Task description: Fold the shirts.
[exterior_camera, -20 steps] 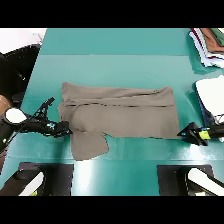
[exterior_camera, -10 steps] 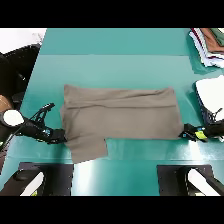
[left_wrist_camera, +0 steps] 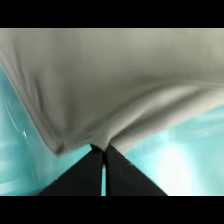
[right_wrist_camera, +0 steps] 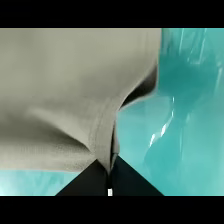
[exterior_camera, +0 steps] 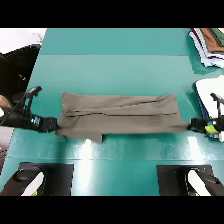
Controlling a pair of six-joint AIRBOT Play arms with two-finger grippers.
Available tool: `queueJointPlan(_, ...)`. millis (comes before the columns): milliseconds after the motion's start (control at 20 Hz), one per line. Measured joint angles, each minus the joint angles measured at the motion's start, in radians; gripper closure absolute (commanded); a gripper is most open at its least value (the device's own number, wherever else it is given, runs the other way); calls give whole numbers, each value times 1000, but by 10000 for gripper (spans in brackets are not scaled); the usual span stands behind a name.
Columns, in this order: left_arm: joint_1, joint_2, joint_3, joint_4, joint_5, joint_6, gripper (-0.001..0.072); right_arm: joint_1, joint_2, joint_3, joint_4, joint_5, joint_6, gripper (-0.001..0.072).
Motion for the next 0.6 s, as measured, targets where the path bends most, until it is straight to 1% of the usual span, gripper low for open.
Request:
queueJointPlan(100, 0, -93, 56, 14, 81, 22, 683, 58, -108, 103, -3, -40, 11, 695)
queueJointPlan(200, 0, -211, 122, 24, 190, 45, 683, 105, -234, 211, -3, -66, 21, 695)
queueJointPlan(300, 0, -323, 181, 24, 295, 59, 683, 140, -352, 308, -7, -81, 25, 694)
queueJointPlan(450, 0, -470, 256, 26, 409, 71, 681, 172, -514, 444, -6, -90, 28, 692)
queueJointPlan(500, 0, -510, 274, 25, 438, 71, 556, 175, -559, 484, -5, -92, 28, 641)
queueJointPlan(550, 0, -537, 288, 28, 460, 74, 264, 179, -596, 520, -4, -93, 28, 455)
queueJointPlan(600, 1, -560, 298, 29, 483, 74, 82, 180, -631, 555, 2, -93, 26, 354)
